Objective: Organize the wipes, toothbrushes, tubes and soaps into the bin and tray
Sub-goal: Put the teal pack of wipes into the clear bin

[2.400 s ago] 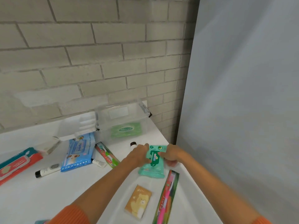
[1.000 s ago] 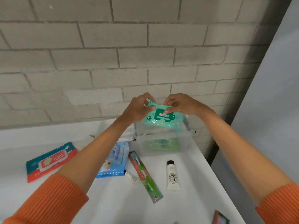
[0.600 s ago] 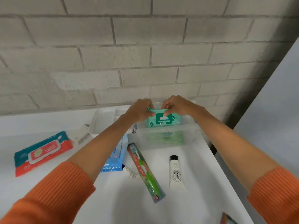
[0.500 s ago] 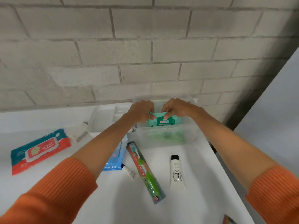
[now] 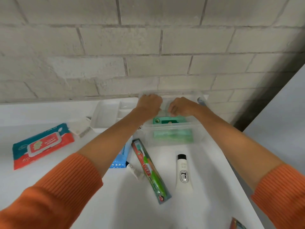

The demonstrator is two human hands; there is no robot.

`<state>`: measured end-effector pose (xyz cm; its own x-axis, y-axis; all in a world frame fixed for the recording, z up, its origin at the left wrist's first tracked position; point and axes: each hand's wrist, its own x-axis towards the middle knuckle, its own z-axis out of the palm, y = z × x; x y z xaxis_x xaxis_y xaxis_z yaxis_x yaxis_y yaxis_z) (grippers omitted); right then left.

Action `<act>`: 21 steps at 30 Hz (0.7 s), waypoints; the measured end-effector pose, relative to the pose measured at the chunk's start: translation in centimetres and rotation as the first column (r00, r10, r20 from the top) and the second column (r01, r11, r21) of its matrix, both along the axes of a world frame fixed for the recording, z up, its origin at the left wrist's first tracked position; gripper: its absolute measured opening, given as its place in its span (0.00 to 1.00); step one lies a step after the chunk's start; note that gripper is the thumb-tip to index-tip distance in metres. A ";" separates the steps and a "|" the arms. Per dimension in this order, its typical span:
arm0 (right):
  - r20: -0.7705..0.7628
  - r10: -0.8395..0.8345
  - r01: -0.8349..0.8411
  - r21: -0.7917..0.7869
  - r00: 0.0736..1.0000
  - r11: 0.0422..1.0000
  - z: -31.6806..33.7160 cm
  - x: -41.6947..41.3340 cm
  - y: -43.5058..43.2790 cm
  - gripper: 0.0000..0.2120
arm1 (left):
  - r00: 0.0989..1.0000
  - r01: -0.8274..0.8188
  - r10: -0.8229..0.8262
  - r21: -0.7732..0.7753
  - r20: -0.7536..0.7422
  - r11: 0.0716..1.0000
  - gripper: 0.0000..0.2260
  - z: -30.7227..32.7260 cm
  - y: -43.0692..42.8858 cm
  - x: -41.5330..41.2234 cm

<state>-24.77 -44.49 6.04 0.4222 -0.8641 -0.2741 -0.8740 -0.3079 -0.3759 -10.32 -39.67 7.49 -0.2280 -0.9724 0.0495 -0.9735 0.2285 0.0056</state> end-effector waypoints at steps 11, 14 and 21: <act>0.383 0.039 0.078 -0.284 0.923 0.956 6.6 3.0 7.9 0.09 | 0.988 -0.036 0.017 -0.125 -0.153 0.992 0.12 5.8 8.3 4.4; 0.447 0.102 0.054 -0.324 0.889 0.944 7.3 5.0 11.6 0.09 | 0.979 -0.104 0.083 -0.106 -0.185 0.989 0.13 6.3 11.9 6.5; 0.417 0.275 -0.184 -0.247 0.866 0.951 5.4 11.3 19.3 0.08 | 0.944 -0.285 0.272 -0.048 -0.185 0.957 0.13 5.6 20.7 12.3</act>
